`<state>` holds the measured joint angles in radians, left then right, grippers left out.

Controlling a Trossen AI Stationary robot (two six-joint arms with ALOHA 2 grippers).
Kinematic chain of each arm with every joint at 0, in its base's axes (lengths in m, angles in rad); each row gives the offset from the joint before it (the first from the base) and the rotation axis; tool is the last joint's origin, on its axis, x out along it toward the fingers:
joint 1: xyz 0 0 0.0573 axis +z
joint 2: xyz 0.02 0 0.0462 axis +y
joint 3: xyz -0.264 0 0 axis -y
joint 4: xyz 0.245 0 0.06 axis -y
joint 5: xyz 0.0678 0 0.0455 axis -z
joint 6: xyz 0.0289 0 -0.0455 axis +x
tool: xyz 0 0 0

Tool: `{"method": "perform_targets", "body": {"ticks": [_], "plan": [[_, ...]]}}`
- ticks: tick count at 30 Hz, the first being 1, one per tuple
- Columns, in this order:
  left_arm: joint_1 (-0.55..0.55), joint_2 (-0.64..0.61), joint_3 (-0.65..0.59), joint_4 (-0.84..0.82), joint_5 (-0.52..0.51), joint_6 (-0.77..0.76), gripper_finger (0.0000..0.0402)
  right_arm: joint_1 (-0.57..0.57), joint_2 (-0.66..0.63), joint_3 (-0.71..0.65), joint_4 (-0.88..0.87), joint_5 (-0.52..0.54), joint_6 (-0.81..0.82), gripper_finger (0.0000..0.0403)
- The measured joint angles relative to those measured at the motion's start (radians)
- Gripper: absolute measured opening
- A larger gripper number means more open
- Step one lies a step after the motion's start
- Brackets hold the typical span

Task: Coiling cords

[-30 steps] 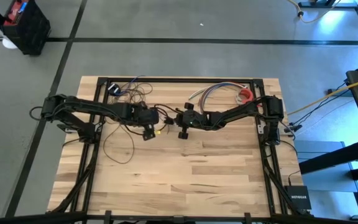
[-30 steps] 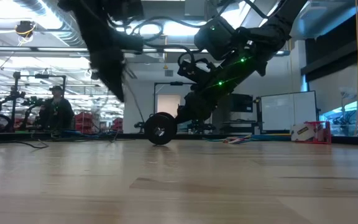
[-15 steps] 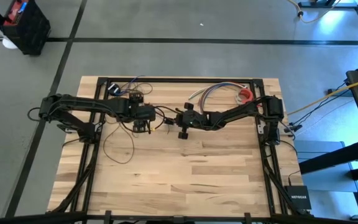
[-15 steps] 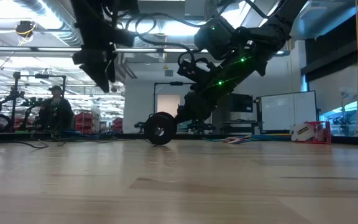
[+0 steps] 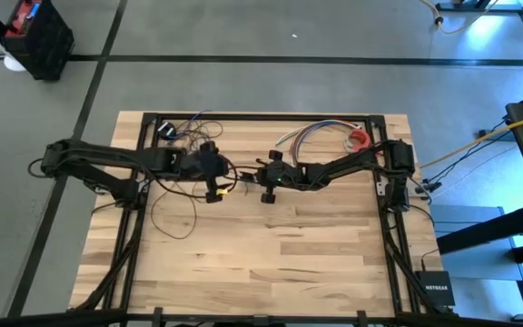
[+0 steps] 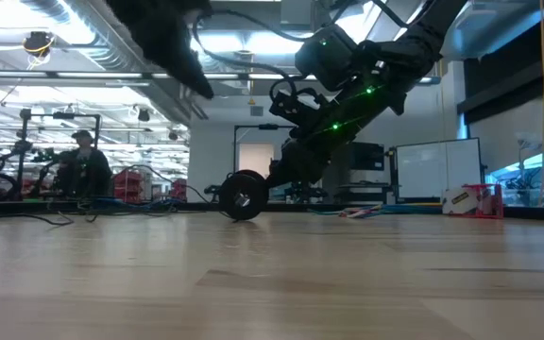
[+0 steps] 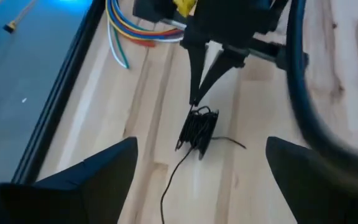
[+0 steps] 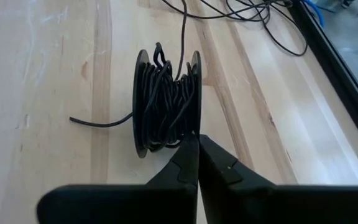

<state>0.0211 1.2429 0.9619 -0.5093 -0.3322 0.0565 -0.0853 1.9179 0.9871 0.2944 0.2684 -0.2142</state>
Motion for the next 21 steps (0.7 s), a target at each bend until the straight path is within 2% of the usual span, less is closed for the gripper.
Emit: {"method": "perform_targets", "body": {"ticks": [10, 21], "plan": [[0.007, 0.013, -0.252, 0.326, -0.001, 0.046, 0.0347, 0.0, 0.0, 0.0, 0.006, 0.0, -0.001, 0.0005], [0.005, 0.011, -0.282, 0.322, -0.001, -0.042, 0.0347, 0.0, 0.0, 0.0, 0.017, 0.0, -0.002, 0.0005]]}}
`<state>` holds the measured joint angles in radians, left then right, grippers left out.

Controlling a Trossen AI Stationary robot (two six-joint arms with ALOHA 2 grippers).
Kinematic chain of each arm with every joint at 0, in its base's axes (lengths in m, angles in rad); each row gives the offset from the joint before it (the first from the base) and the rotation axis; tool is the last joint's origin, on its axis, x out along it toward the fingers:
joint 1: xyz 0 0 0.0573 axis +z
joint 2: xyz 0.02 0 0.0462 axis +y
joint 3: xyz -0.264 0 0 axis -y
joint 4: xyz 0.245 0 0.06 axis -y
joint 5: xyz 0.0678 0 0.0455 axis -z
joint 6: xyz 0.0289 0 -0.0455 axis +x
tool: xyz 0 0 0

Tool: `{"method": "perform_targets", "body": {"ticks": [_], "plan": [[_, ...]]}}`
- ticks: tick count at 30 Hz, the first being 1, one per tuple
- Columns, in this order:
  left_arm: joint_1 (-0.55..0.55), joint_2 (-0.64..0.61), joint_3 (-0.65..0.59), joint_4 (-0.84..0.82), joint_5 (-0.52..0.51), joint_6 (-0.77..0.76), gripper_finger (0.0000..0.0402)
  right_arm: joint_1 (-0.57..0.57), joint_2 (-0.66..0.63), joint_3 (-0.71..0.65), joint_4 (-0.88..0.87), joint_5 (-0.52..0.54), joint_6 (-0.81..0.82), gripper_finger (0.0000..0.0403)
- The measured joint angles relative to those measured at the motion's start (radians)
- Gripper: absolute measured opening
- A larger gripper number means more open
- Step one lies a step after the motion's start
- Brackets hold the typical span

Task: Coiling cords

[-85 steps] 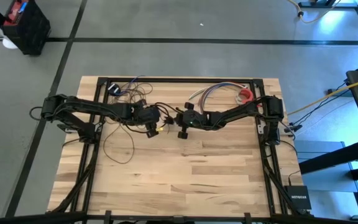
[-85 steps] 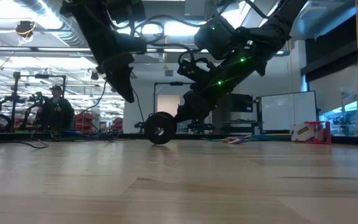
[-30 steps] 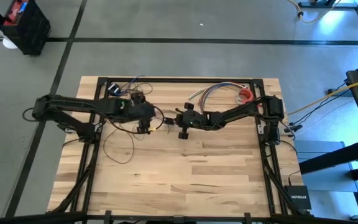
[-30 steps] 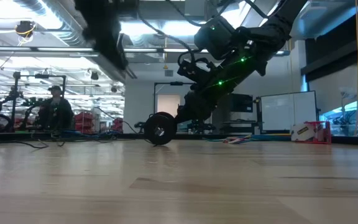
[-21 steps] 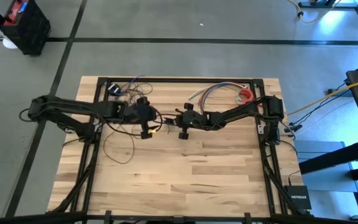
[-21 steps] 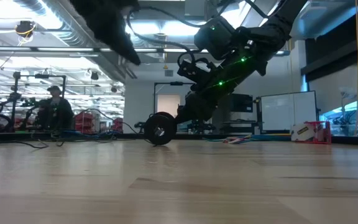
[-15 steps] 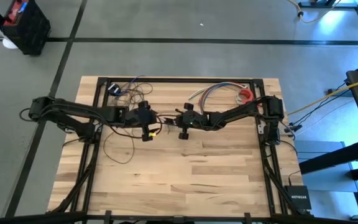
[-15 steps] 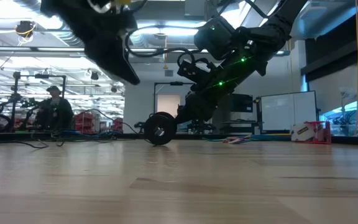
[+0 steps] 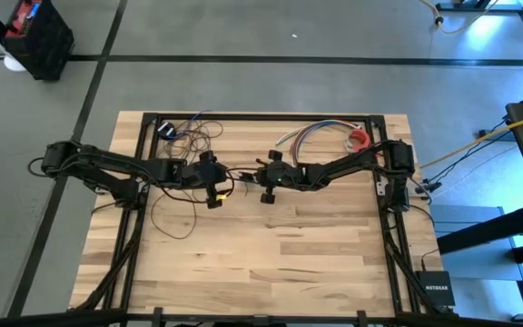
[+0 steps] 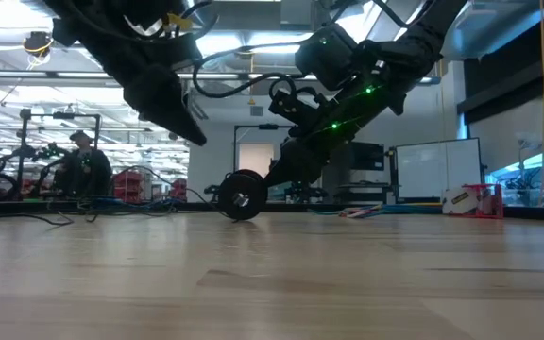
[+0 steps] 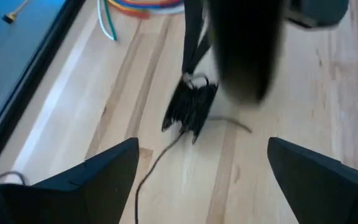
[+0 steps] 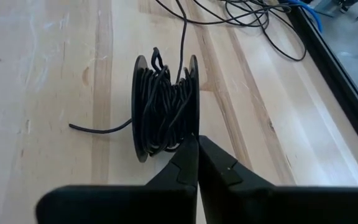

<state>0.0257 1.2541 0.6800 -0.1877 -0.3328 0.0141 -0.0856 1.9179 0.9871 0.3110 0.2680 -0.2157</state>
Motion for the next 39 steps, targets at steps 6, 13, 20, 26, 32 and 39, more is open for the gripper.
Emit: {"method": "perform_targets", "body": {"ticks": [6, 13, 20, 26, 32, 39], "plan": [[0.003, 0.0, 0.0, -0.093, -0.001, 0.01, 0.0347, 0.0, 0.0, 0.0, 0.0, 0.0, 0.0, 0.0005], [0.003, 0.017, -0.03, 0.008, -0.003, -0.023, 0.0347, 0.0, 0.0, 0.0, 0.018, 0.0, 0.0, 0.0005], [0.003, 0.055, -0.209, 0.424, 0.001, 0.04, 0.0347, 0.0, -0.006, -0.001, 0.024, -0.001, 0.008, 0.0005], [0.015, 0.089, -0.264, 0.637, 0.002, 0.074, 0.0347, 0.0, -0.006, -0.001, 0.029, -0.03, 0.029, 0.0005], [0.067, 0.182, -0.264, 0.704, 0.001, 0.094, 0.0347, 0.0, -0.006, -0.001, 0.026, -0.032, 0.037, 0.0005], [0.1, 0.324, -0.264, 0.894, 0.052, 0.132, 0.0347, 0.0, -0.006, 0.0, 0.001, -0.052, 0.066, 0.0005]]}}
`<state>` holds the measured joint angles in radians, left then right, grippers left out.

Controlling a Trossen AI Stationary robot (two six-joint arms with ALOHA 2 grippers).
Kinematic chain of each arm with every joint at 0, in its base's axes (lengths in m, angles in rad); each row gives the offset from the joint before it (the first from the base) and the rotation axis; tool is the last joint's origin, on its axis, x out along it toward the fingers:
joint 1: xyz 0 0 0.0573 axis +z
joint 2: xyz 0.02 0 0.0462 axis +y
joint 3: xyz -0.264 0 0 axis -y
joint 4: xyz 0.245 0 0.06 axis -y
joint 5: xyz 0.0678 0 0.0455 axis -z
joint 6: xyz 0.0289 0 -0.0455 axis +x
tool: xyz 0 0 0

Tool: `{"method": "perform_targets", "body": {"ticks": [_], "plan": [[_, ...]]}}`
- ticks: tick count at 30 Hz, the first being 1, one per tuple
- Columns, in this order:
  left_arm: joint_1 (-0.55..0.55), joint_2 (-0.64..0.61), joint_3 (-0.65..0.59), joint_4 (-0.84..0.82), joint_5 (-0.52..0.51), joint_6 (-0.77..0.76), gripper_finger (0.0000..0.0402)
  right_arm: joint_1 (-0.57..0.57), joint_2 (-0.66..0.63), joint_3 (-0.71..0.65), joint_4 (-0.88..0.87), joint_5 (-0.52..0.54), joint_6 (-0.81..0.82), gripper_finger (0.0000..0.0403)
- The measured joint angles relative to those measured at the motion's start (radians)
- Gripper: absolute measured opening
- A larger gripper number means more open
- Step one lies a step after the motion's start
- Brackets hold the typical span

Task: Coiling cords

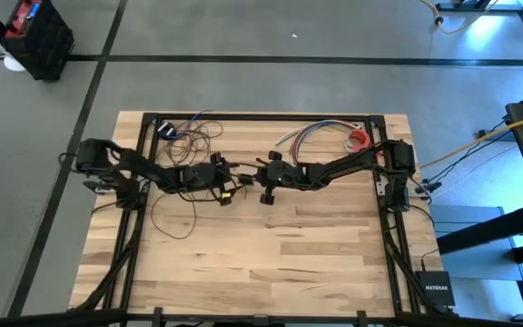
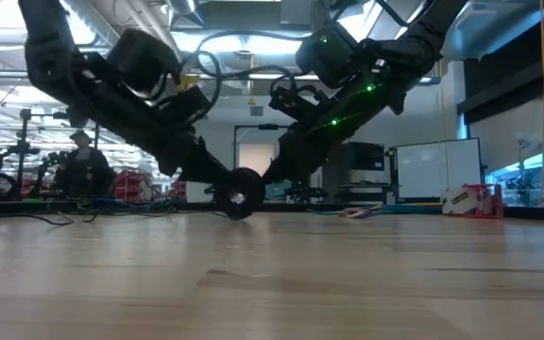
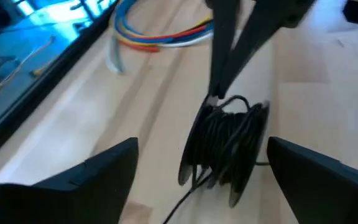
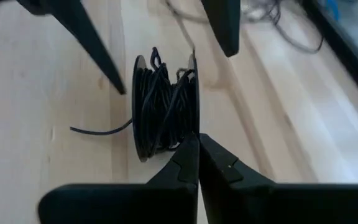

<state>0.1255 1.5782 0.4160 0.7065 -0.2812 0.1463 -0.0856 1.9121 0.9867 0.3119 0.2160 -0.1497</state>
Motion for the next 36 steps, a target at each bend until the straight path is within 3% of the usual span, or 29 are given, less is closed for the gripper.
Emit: {"method": "perform_targets", "body": {"ticks": [8, 23, 36], "plan": [[0.04, 0.175, 0.054, 0.068, 0.22, 0.038, 0.0347, 0.0, 0.0, 0.001, -0.058, -0.021, 0.023, 0.0005], [0.017, 0.175, 0.07, 0.059, 0.225, 0.05, 0.0347, 0.0, 0.0, 0.001, -0.081, -0.027, 0.011, 0.0005], [0.017, 0.142, 0.071, 0.027, 0.215, -0.032, 0.0347, 0.0, 0.0, 0.001, -0.087, -0.027, 0.011, 0.0005]]}}
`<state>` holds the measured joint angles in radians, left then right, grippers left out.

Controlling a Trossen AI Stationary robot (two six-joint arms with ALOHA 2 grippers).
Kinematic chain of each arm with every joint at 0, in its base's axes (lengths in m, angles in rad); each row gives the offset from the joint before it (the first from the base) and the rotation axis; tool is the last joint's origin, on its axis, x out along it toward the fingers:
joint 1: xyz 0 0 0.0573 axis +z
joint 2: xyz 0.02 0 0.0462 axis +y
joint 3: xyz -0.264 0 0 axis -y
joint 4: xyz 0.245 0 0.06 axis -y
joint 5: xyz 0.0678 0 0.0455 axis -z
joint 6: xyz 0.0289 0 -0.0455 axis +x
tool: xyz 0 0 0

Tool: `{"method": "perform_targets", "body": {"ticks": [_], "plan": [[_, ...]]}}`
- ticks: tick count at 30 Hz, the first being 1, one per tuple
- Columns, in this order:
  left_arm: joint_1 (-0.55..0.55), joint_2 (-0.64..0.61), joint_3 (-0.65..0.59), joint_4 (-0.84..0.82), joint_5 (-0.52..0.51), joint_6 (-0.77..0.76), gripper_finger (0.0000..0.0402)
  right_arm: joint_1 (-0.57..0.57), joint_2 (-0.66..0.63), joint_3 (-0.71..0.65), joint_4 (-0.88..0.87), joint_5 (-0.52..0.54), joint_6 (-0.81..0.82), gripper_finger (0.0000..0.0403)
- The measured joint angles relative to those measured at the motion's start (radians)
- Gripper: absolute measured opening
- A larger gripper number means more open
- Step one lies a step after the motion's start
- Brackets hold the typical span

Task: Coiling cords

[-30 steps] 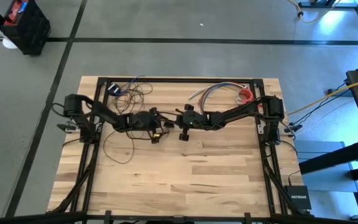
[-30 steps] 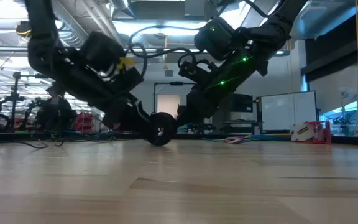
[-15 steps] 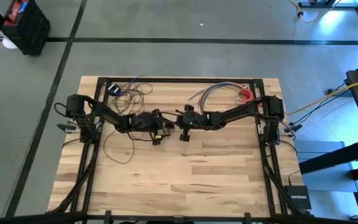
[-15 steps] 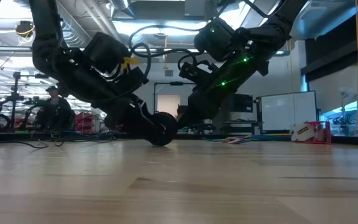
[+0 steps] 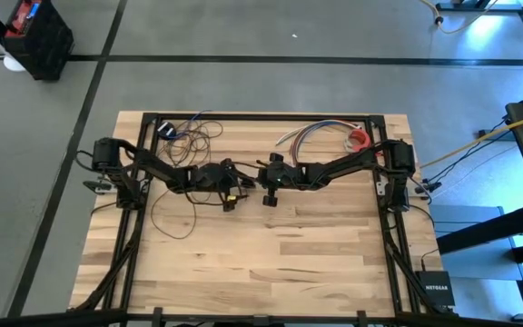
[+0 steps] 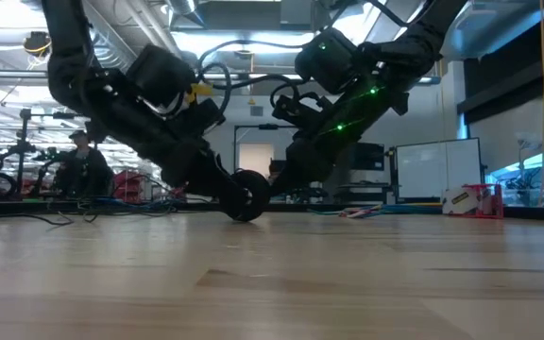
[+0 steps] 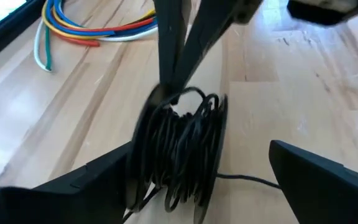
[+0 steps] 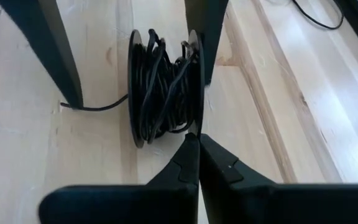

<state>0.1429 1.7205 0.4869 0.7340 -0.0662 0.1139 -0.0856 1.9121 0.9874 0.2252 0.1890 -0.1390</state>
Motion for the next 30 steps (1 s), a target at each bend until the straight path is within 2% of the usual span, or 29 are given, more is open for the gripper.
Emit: {"method": "perform_targets", "body": {"ticks": [4, 7, 20, 30], "plan": [[0.005, -0.094, 0.001, -0.115, 0.0, -0.009, 0.0341, 0.0, 0.0, 0.0, -0.005, 0.0, 0.0, 0.0005], [0.015, -0.125, 0.001, -0.124, -0.001, -0.01, 0.0317, 0.0, 0.0, 0.0, -0.004, 0.0, 0.0, 0.0005], [0.036, -0.085, 0.001, -0.12, 0.001, 0.001, 0.0121, 0.0, 0.001, -0.001, -0.001, 0.002, 0.001, 0.0005], [0.034, -0.085, 0.001, -0.126, -0.001, -0.002, 0.013, 0.0, 0.0, -0.002, 0.002, 0.002, 0.003, 0.0006]]}}
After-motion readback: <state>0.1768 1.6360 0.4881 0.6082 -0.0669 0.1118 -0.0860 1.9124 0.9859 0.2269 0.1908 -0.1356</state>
